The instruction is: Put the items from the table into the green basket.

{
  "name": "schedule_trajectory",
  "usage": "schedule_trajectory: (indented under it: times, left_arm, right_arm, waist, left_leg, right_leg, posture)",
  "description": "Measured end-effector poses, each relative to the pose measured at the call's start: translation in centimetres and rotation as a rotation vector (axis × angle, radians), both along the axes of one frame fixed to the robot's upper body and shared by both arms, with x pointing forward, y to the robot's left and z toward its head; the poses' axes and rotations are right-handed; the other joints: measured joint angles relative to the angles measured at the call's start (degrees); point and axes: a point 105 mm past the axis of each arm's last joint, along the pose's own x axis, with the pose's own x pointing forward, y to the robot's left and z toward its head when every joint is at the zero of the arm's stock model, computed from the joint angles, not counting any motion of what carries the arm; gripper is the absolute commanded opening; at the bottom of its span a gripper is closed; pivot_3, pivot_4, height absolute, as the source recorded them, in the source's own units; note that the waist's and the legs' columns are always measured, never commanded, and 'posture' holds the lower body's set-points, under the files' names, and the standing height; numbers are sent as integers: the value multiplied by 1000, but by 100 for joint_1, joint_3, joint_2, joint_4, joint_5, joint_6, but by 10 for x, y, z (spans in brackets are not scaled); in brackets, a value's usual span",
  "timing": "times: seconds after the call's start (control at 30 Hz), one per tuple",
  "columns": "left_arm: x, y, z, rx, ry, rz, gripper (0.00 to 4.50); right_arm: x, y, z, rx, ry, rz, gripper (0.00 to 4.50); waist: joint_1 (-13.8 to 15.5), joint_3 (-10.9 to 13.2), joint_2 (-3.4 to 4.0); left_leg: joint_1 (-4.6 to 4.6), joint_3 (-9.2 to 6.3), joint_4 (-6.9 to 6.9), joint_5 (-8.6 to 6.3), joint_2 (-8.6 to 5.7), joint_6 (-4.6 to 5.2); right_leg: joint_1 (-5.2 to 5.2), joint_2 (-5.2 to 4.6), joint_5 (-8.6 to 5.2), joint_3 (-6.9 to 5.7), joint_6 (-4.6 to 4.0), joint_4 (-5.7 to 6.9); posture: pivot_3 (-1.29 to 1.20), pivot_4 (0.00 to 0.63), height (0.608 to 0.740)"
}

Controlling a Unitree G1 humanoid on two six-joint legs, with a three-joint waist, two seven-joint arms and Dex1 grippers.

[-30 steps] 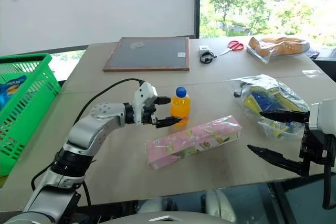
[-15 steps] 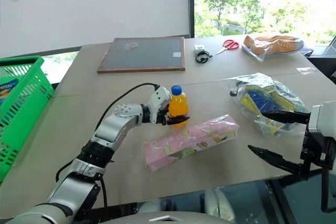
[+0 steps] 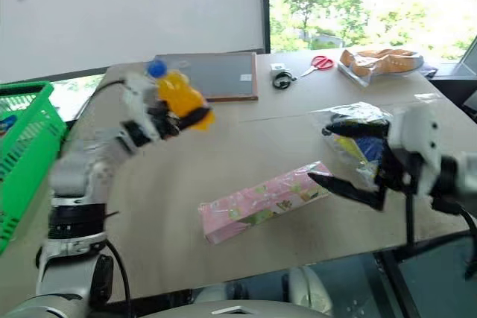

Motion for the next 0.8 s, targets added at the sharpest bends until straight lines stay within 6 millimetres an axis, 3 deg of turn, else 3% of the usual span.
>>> schedule_trajectory:
  times: [0.03, 0.13, 0.2, 0.27, 0.37, 0.47, 0.6, 0.8]
  left_arm:
    - [0, 6, 3, 4, -4, 26, 3016]
    - [6, 56, 38, 45, -76, 272, 3016]
    - [5, 100, 62, 80, -125, 460, 3016]
    - [0, 127, 73, 110, -156, 571, 3016]
    - [-8, 167, 85, 198, -160, 749, 3016]
    - [-14, 203, 86, 277, -106, 897, 3016]
    - [-25, 237, 85, 243, -46, 934, 3016]
    - [-35, 266, 48, 276, 67, 956, 3016]
  right_arm:
    - [4, 3, 1, 8, 6, 2, 4500]
    - [37, 29, 13, 43, 17, 11, 4500]
    - [57, 43, 28, 69, 7, 9, 4500]
    - [63, 50, 38, 76, -1, 25, 4500]
    - [66, 75, 55, 96, 0, 115, 4500]
    - [64, 98, 66, 94, 1, 203, 4500]
    - [57, 110, 76, 92, -12, 277, 4500]
    - [46, 117, 77, 95, -20, 348, 4500]
  waist:
    - [37, 5, -9]
    - [332, 15, -28]
    - [558, 15, -29]
    - [703, 13, -31]
    - [902, -1, -53]
    - [1049, -12, -75]
    - [1139, -38, -114]
    - [1110, -46, -126]
  left_leg:
    - [0, 0, 4, 0, 0, 0]
    - [-26, 11, 4, 2, -1, -3]
    - [-31, 22, -2, 2, -5, -4]
    - [-42, 29, -8, 2, -6, -7]
    - [-128, 29, 6, 15, -13, -30]
    - [-134, 22, 4, 14, -31, -29]
    - [-141, -1, -4, 11, -48, -28]
    - [-142, -13, -9, -4, -56, -55]
  right_leg:
    - [-3, 1, 0, 0, -1, 5]
    - [-43, -1, 2, 8, -4, 25]
    - [-57, -8, 2, 17, -6, 40]
    - [-74, -17, 1, 18, -6, 36]
    - [-160, -33, 3, 9, -6, 58]
    - [-161, -56, 3, -11, -6, 57]
    - [-154, -97, 3, -62, -7, 39]
    - [-152, -120, 5, -90, -10, 44]
  posture:
    - [-2, 0, 740]
    - [51, 0, 740]
    - [70, 0, 740]
    - [96, 0, 740]
    - [123, 0, 740]
    - [135, 0, 740]
    - [129, 0, 740]
    - [122, 0, 740]
